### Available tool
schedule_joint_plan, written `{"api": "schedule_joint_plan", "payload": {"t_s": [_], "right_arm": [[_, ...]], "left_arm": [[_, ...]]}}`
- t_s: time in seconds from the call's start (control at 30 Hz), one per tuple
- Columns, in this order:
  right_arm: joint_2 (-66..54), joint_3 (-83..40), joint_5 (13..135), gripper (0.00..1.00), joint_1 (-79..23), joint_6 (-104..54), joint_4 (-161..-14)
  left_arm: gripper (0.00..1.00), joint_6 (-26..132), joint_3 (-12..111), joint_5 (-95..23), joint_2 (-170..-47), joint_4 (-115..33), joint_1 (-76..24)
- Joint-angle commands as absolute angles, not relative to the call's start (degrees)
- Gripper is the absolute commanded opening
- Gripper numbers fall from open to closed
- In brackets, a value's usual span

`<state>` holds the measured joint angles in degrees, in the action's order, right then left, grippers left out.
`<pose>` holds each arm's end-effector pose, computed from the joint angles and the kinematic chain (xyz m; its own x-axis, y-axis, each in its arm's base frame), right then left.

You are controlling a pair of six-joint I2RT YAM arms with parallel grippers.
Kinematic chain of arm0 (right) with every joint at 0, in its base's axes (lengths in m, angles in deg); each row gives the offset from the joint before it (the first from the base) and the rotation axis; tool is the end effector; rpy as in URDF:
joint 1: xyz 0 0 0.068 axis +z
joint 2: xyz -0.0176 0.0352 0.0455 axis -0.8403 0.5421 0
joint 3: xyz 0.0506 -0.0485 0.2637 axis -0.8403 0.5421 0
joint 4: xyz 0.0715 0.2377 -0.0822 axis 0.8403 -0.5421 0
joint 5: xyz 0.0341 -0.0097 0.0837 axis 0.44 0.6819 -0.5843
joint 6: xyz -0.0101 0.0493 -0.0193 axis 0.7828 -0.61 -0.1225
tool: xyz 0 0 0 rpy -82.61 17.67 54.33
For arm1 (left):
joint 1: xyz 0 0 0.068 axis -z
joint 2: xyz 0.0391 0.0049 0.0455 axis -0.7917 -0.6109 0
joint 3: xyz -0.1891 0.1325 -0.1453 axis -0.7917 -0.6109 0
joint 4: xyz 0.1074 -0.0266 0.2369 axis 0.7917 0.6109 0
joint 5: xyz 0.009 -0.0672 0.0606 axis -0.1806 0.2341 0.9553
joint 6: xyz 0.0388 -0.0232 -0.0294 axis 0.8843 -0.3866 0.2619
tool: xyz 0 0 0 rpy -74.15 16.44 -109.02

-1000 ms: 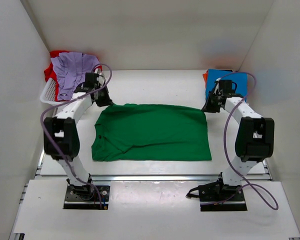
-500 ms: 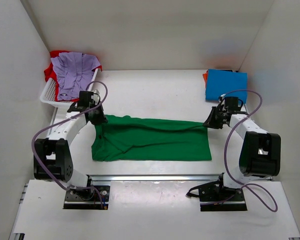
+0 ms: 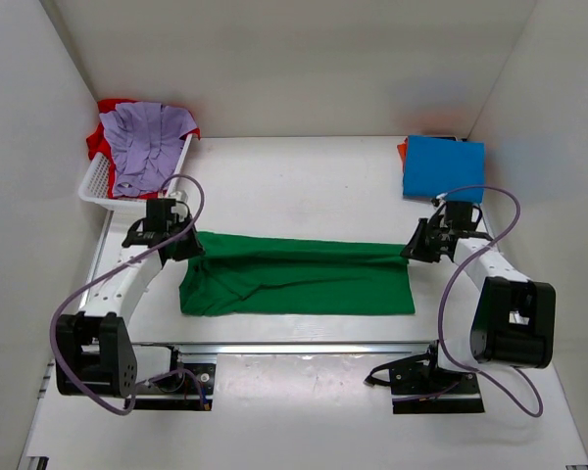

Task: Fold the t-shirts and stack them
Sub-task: Fold the other side of the tshirt into a rectangle, then rotate the tshirt 90 degrees

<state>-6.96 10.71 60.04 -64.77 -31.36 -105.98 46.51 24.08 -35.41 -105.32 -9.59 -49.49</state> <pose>0.2676 -0.0227 0.1878 -0.8137 0.3216 -0.4842 0.1066 0.9014 0.4196 0.2484 -0.0171 0.2260 -0.8117 -0.2705 -0.5176 -0.1333 0.9487 -0.2867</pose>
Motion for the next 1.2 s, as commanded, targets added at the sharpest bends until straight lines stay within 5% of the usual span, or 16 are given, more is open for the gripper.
{"api": "schedule_joint_plan", "payload": {"t_s": [0.0, 0.07, 0.3, 0.37, 0.57, 0.63, 0.67, 0.97, 1.17], "right_arm": [[-9.49, 11.7, 60.13, 0.0, -65.17, -29.77, -105.91], [-9.93, 11.53, 60.57, 0.08, -64.56, -29.86, -109.5], [-16.26, 10.12, 66.37, 0.48, -60.42, -31.62, -116.2], [-16.7, 8.9, 66.55, 0.51, -60.68, -30.83, -115.24], [-8.2, 2.84, 62.34, 0.41, -59.9, -25.74, -111.98], [-4.23, 0.46, 61.72, 0.06, -59.02, -24.42, -111.63], [-1.0, -1.03, 60.93, 0.0, -59.28, -23.8, -111.98], [13.27, -6.58, 64.26, 0.0, -57.35, -26.06, -119.36], [12.31, -2.99, 70.07, 0.0, -53.84, -33.98, -124.55]], "left_arm": [[0.0, 46.76, 21.64, -33.62, -101.0, -8.89, -49.27], [0.0, 45.97, 18.93, -32.3, -99.68, -8.46, -49.18], [0.48, 38.95, 14.96, -27.73, -90.47, -9.06, -49.71], [0.48, 37.19, 14.78, -26.68, -88.61, -9.59, -48.92], [0.3, 34.45, 15.93, -28.96, -92.45, -8.98, -42.96], [0.28, 32.7, 14.71, -29.74, -94.13, -9.76, -40.93], [0.27, 32.17, 14.26, -29.92, -95.88, -9.68, -40.14], [0.25, 27.17, 14.16, -30.28, -110.81, -17.05, -36.26], [0.24, 29.96, 37.33, -30.54, -135.82, -15.51, -34.77]]}}
